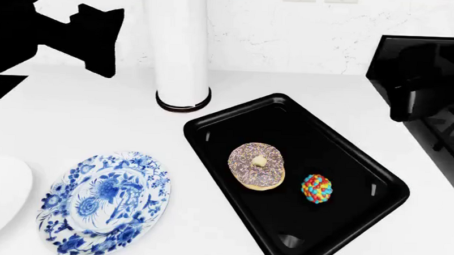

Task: Move the dessert items from the plate to the tray.

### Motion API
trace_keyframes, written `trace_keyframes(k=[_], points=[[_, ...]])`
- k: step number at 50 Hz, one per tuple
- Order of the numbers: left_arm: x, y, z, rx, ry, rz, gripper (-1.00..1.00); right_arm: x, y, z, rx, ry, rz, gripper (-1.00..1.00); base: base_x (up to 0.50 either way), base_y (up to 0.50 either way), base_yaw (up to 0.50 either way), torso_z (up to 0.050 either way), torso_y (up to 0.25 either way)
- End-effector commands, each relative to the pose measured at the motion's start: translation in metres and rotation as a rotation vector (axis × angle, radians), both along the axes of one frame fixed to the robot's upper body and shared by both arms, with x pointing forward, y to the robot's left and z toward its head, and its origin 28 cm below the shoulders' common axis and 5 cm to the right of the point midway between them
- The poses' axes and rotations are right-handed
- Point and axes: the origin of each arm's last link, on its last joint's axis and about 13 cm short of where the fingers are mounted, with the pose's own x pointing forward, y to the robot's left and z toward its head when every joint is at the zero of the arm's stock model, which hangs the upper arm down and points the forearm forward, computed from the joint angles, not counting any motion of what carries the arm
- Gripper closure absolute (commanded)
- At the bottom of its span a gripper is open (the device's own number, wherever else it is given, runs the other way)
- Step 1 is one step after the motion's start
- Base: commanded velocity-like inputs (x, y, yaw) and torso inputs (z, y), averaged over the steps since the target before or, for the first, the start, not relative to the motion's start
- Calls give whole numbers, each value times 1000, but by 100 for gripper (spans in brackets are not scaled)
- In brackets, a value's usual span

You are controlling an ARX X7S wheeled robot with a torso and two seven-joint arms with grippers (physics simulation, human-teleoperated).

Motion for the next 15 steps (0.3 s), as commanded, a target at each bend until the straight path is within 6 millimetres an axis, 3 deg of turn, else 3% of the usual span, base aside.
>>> trace_keyframes(k=[1,15], points=[[-15,13,3,-75,22,99,-100,-15,-10,11,76,-155,-77,-100,0,0,0,0,0],[-34,19,25,-102,-34,86,-100,-26,-14,15,122,-255,-57,-100,0,0,0,0,0]])
